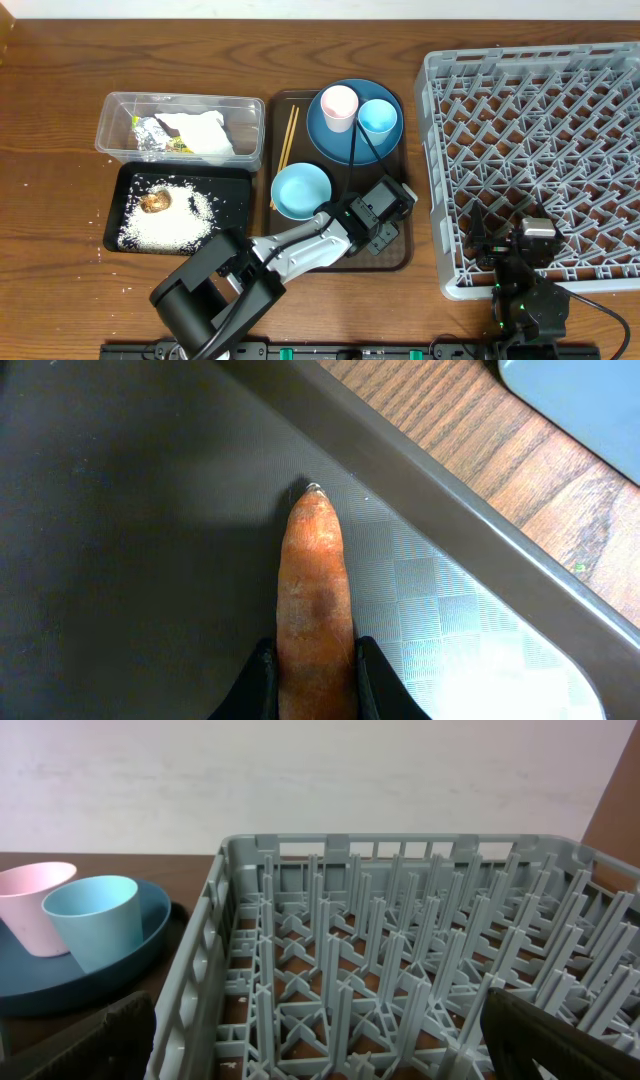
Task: Sort waste into correct bins and load items into the dishwasher rack
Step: 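Lift the carrot and carry it left toward the black tray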
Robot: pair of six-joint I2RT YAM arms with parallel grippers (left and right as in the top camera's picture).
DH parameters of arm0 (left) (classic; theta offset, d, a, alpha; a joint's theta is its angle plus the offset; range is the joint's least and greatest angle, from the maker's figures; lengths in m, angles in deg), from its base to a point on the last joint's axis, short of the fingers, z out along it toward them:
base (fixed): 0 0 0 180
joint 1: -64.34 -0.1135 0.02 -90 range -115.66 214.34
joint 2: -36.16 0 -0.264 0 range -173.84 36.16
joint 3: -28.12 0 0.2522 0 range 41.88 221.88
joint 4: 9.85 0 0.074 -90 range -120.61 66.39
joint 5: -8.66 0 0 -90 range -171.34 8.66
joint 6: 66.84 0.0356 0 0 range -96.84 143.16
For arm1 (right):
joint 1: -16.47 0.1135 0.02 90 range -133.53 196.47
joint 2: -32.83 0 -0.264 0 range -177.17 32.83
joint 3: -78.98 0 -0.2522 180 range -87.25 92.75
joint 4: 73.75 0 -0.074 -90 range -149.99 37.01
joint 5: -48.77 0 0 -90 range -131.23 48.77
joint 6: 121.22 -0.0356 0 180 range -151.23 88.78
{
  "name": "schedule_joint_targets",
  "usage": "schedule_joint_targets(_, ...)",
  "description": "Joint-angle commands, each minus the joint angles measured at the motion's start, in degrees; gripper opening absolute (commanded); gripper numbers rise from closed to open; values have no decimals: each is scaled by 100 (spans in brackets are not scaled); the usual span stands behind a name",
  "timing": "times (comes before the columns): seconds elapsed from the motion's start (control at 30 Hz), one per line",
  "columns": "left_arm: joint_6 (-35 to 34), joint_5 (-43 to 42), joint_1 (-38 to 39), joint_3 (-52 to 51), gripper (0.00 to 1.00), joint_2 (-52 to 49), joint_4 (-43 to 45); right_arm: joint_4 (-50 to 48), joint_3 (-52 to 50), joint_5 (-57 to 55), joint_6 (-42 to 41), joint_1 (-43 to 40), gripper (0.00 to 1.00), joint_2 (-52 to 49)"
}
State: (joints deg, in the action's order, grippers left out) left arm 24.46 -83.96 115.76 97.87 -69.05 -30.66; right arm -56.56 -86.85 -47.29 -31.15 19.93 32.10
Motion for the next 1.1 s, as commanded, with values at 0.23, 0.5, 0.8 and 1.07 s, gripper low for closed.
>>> schedule_joint_targets(0.23, 9, 890, -37, 68, 6, 1246, -210, 17, -9, -55, -26, -39, 99, 7)
schedule_joint_targets(0.5, -260, 2107, -518, 68, 6, 3014, -850, 17, -9, -55, -26, -39, 99, 7)
schedule_joint_targets(0.8, -2367, 2798, -2697, 59, 6, 4452, -2603, 17, -9, -55, -26, -39, 99, 7)
schedule_joint_targets(1.07, -4050, 1836, -4861, -186, 6, 4345, -3029, 17, -9, -55, -26, -39, 99, 7)
